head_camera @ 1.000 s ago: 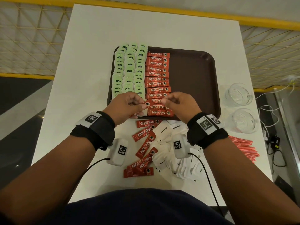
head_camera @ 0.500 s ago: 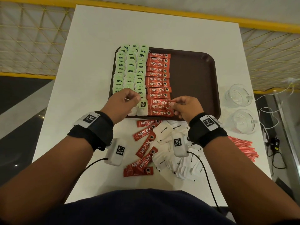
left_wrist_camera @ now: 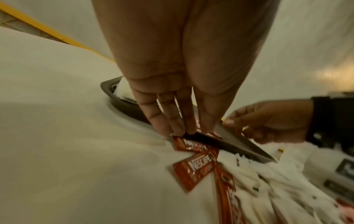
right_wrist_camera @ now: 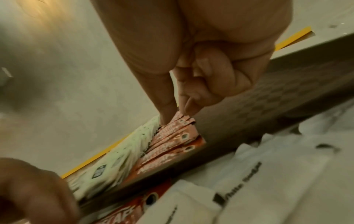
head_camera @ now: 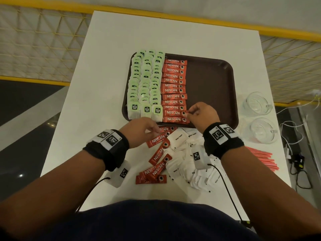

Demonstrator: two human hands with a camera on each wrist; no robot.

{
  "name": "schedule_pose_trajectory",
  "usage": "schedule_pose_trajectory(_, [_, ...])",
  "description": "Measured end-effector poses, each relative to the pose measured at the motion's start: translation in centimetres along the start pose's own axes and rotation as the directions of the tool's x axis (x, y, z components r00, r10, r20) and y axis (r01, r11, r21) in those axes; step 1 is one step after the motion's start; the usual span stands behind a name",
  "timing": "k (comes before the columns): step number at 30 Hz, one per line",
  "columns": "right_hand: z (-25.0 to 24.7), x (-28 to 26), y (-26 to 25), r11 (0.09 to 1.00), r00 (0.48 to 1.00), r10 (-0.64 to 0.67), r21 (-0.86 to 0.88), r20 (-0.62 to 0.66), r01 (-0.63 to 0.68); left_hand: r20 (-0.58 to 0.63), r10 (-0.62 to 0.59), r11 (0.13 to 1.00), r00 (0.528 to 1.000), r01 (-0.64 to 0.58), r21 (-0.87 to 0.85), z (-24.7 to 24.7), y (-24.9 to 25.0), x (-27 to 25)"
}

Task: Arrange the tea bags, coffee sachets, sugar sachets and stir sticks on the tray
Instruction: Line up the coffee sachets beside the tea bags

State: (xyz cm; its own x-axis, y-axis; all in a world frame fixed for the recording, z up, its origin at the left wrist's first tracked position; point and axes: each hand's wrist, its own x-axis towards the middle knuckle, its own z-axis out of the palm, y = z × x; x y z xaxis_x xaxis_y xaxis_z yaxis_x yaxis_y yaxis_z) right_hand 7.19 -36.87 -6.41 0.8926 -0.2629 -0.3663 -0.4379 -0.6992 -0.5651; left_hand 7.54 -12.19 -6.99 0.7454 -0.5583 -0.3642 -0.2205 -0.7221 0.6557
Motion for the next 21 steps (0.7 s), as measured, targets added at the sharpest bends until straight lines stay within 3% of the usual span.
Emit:
schedule_pose_trajectory(4, [-0.3,-2.4,-1.1,0.978,0.969,-0.167,-0.094,0.183,0.187,0.037,0.085,0.978,0.996,-0.091,0.186,1.7,0.2,0.3])
schedule_pose_trajectory(7, [0.6,-4.4,-1.9,0.908,0.89,-0.262,-0.218,0.374,0.359,0.001,0.145,0.945,0.989,-0.139,0.295,2.6,0.6,0.7])
schedule_pose_trajectory(10, [3.0,-5.8,-2.1,0.777,0.792,-0.353,-0.315,0.499,0.545,-0.022,0.097,0.932,0.995,-0.083,0.353,3.0,1.0,0.8])
schedule_pose_trajectory(21, [5.7,-6.0,-1.7,0.544,0.704,-0.457,-0.455,0.544,0.705,-0.111,-0.139,0.911,0.984,0.171,0.376,3.0,0.0,-0.3])
